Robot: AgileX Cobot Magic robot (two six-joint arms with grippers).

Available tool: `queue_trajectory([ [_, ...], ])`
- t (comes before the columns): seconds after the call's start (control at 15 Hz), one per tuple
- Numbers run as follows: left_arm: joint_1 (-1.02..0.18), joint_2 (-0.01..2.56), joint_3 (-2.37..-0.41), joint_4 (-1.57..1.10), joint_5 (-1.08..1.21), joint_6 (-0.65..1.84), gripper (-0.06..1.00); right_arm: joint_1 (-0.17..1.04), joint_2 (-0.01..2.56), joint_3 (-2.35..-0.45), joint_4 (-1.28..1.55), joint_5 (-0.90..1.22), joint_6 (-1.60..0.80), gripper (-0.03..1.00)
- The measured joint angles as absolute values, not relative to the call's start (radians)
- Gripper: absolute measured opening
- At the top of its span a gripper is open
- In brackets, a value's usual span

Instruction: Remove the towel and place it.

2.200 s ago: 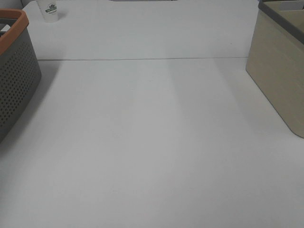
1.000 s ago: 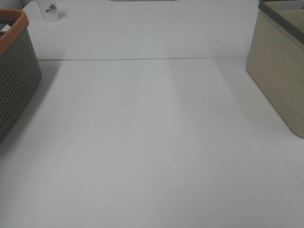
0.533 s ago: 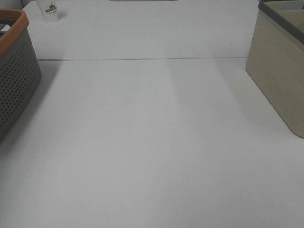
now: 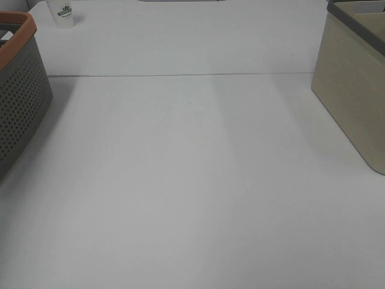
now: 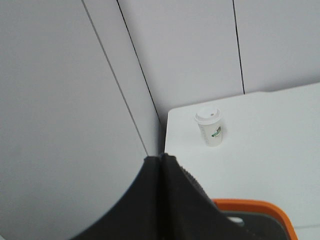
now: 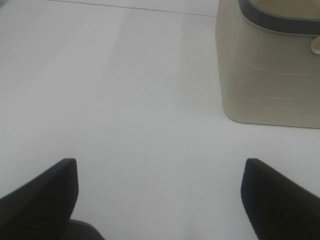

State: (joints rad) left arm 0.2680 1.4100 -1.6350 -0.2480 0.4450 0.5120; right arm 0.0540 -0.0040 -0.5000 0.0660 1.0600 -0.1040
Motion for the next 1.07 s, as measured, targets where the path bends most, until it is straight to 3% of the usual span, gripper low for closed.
queue_trajectory([
  [0.53, 0.250, 1.407, -1.815, -0.366, 0.409, 0.512, 0.00, 0.054, -0.004, -0.500, 0.066, 1.060, -0.104, 0.86],
  [1.07, -0.068, 1.440, -1.879, -0.360, 0.219, 0.573, 0.00, 0.054, -0.004, -0.500, 0.066, 1.060, -0.104, 0.86],
])
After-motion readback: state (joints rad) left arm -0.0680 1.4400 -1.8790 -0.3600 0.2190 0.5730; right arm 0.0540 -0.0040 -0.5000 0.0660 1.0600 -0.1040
